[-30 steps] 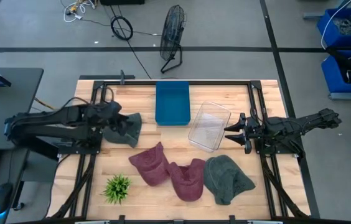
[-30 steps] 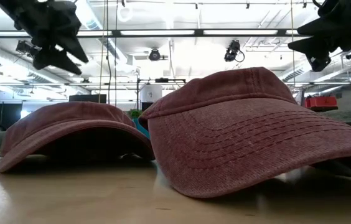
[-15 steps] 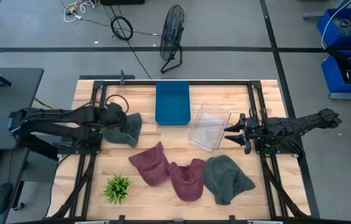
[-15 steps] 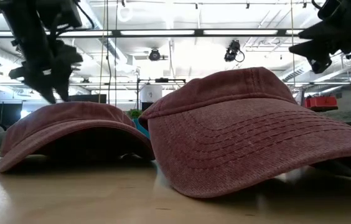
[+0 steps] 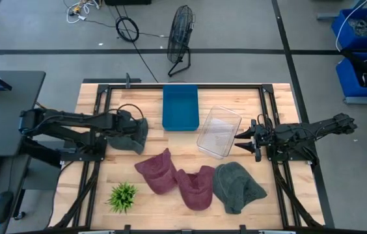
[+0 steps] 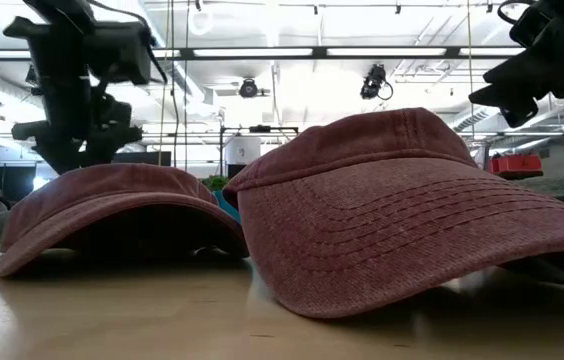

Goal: Pick & Place hat
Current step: Put the gray cap into the blue bin

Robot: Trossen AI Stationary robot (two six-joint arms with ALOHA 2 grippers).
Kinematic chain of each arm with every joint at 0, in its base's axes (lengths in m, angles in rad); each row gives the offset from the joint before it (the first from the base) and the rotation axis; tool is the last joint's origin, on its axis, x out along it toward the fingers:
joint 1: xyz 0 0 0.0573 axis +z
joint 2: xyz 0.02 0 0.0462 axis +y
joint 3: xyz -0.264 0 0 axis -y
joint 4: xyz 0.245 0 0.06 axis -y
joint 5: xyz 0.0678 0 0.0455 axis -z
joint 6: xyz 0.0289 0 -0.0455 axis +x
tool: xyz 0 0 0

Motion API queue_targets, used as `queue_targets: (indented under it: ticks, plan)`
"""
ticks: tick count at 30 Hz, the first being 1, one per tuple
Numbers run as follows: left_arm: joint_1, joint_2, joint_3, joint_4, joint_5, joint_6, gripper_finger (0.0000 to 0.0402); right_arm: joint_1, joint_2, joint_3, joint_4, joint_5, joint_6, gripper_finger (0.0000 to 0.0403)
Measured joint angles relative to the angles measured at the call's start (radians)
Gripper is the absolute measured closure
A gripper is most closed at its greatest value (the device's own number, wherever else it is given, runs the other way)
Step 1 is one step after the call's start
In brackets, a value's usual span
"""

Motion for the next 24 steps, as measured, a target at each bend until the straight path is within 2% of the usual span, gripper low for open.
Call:
queue_targets:
  ticks: [6, 9, 13, 18, 19, 24]
  plan:
    - [0.001, 0.092, 0.0, -0.019, -0.002, -0.06, 0.0188, 0.0, 0.0, 0.0, 0.0, 0.0, -0.001, 0.0227]
    - [0.001, 0.127, 0.0, -0.018, -0.002, -0.071, 0.0202, 0.0, 0.0, 0.0, 0.0, 0.0, -0.004, 0.0227]
    - [0.001, 0.158, 0.0, -0.002, 0.005, -0.082, 0.0255, 0.0, 0.0, 0.0, -0.001, 0.0, -0.007, 0.0227]
    - [0.001, 0.159, 0.001, 0.01, 0.008, -0.035, 0.0372, 0.0, 0.0, 0.0, -0.002, 0.0, -0.008, 0.0227]
    - [0.001, 0.154, 0.001, 0.009, 0.008, -0.024, 0.0384, 0.0, 0.0, 0.0, -0.002, 0.0, -0.008, 0.0227]
    - [0.0, 0.131, 0.054, -0.03, 0.007, 0.038, 0.0391, 0.0, 0.0, 0.0, -0.002, 0.0, -0.008, 0.0227]
